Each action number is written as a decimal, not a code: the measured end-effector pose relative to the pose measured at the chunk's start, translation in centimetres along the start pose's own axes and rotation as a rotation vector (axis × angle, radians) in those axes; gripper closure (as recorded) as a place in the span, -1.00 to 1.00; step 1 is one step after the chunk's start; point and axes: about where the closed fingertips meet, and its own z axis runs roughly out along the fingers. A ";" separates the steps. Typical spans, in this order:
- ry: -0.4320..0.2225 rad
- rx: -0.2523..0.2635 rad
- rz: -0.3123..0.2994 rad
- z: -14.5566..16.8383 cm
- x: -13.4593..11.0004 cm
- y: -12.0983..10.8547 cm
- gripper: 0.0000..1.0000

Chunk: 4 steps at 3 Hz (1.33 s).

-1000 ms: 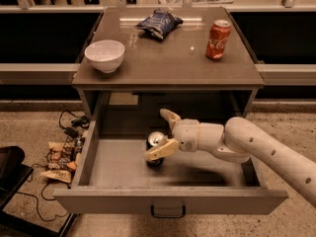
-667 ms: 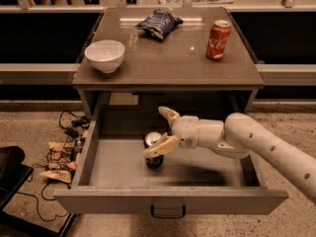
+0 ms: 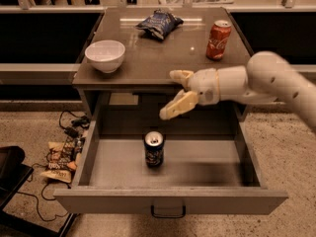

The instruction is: Place pepsi can into top drawer

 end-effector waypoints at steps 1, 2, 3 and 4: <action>0.101 0.008 -0.028 -5.5 -6.1 0.8 -1.00; 0.152 0.108 -0.134 -12.2 -11.5 4.4 -1.00; 0.139 0.303 -0.207 -16.1 -12.7 4.3 -1.00; 0.159 0.544 -0.317 -19.0 -13.0 3.0 -1.00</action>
Offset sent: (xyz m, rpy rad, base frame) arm -0.0391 -0.1461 0.2115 -0.2035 -0.2506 -0.2769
